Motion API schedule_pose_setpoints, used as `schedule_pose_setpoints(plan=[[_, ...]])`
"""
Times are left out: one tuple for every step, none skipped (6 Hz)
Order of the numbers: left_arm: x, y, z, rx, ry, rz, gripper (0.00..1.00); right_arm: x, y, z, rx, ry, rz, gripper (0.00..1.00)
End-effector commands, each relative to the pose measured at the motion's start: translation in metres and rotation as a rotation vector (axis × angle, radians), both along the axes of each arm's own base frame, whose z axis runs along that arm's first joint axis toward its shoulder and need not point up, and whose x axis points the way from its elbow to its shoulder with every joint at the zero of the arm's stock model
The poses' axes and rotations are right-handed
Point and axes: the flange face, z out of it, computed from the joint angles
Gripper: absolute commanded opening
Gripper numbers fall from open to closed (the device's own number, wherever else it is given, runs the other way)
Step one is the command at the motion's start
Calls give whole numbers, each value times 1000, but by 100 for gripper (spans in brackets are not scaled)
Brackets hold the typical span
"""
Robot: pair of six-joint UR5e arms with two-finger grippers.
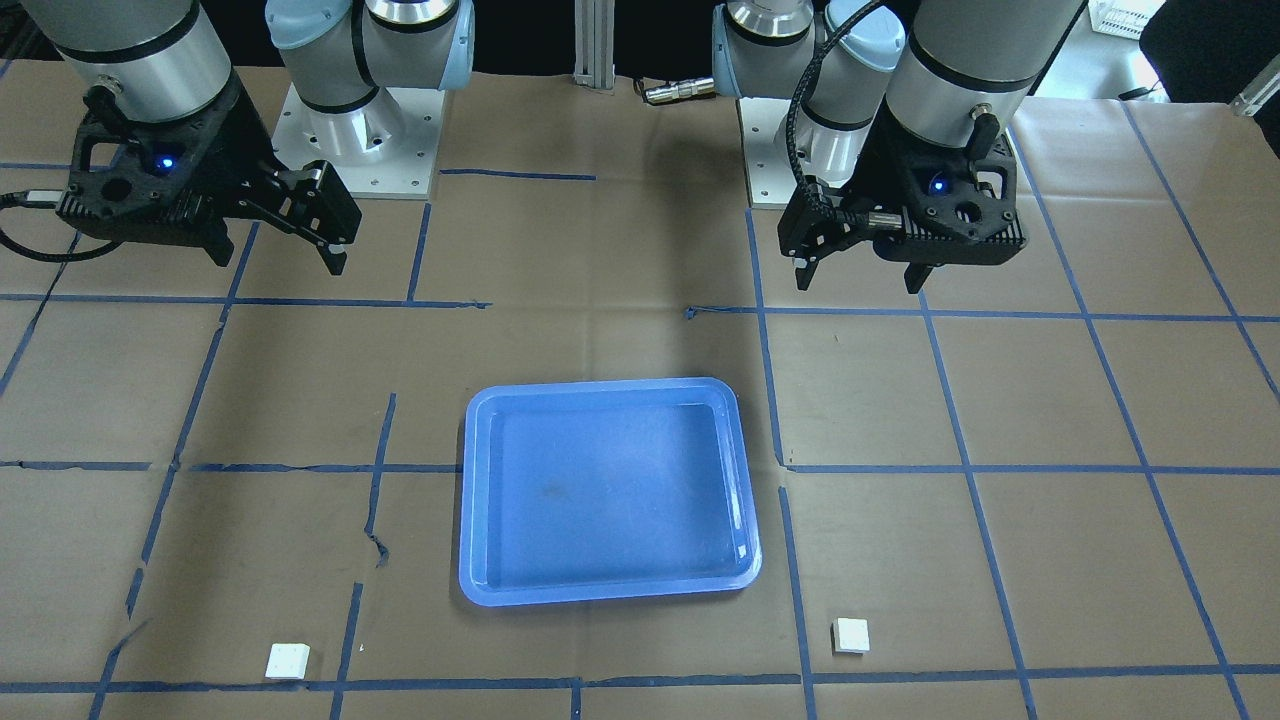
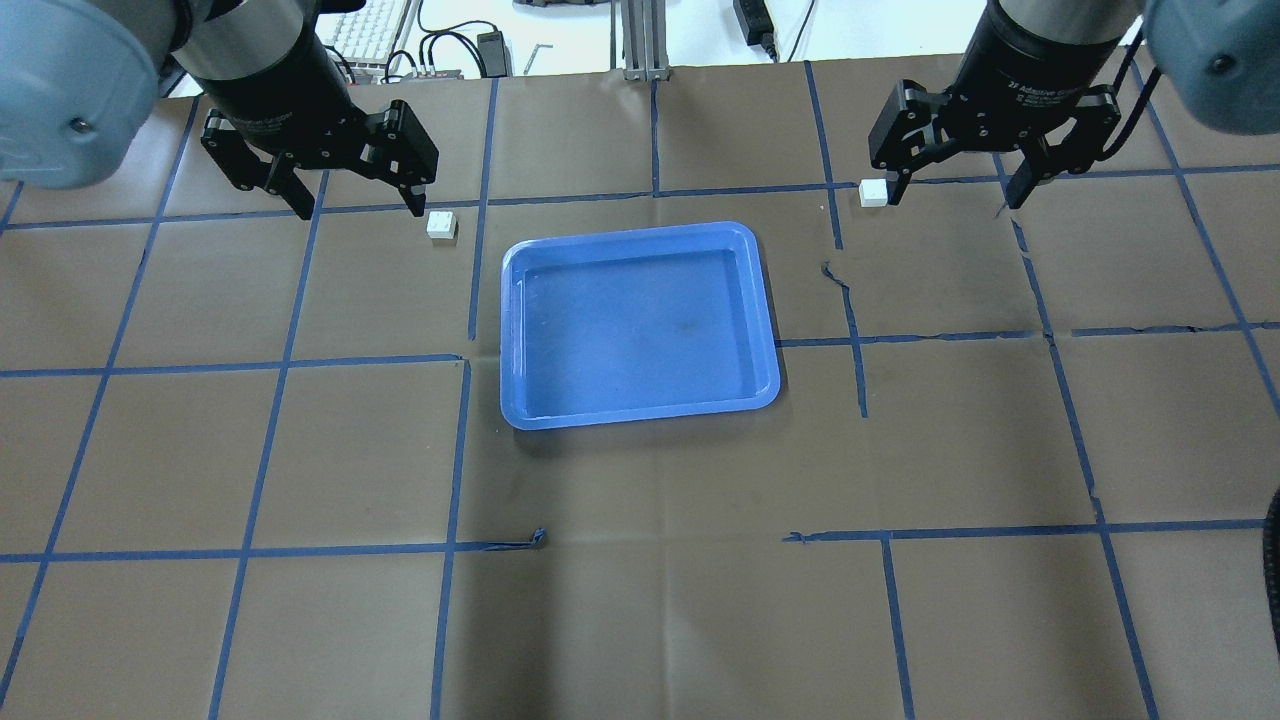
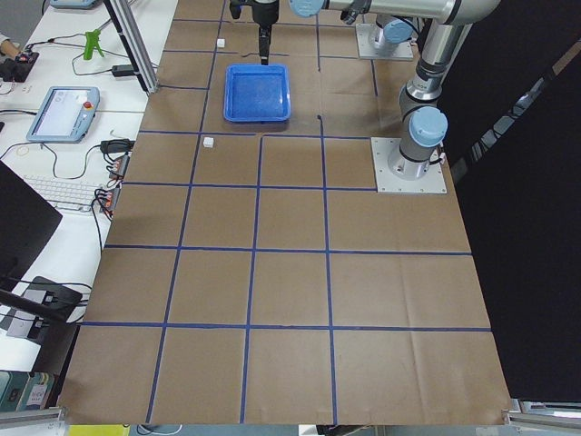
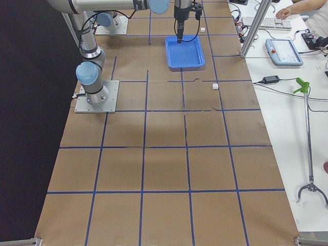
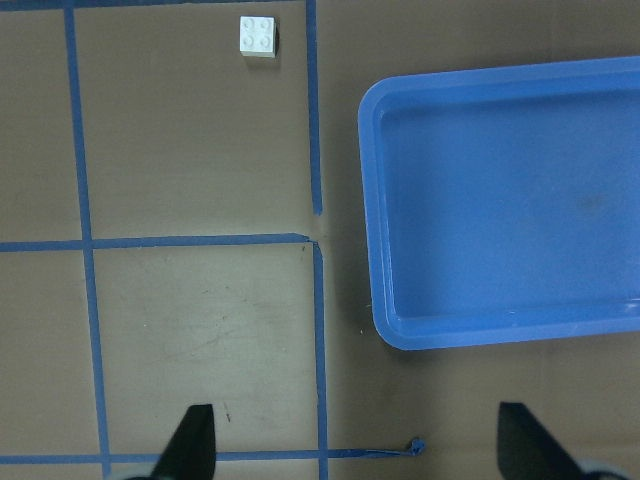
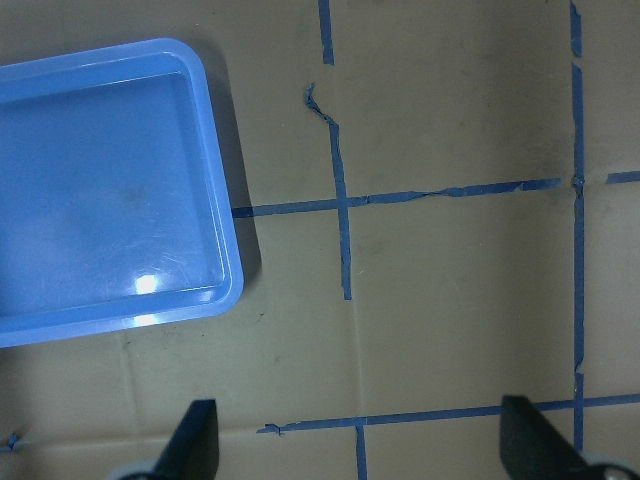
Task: Assemble white blocks and place on blue tray
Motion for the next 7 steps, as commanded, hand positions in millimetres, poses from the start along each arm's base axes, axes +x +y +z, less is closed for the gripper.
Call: schedule_pose_setpoints(plan=[[1,0,-1,2,0,1,99,0,0,0,0,0,0,100],[1,0,-1,0,-2,-1,99,0,0,0,0,0,0,100],[3,1,-2,3,-6,-4,99,0,0,-1,1,0,0,100],[5,5,1,-6,-2,-7,99,0,0,-1,3,-1,-5,100],[7,-4,-9,5,-1,-4,99,0,0,-2,5,1,-12,100],[7,-16,-24,25,-1,-6,99,0,1,1,0,-1,-12,100],[7,-50,-45,8,0,14,99,0,-1,2,-8,0,11,100]])
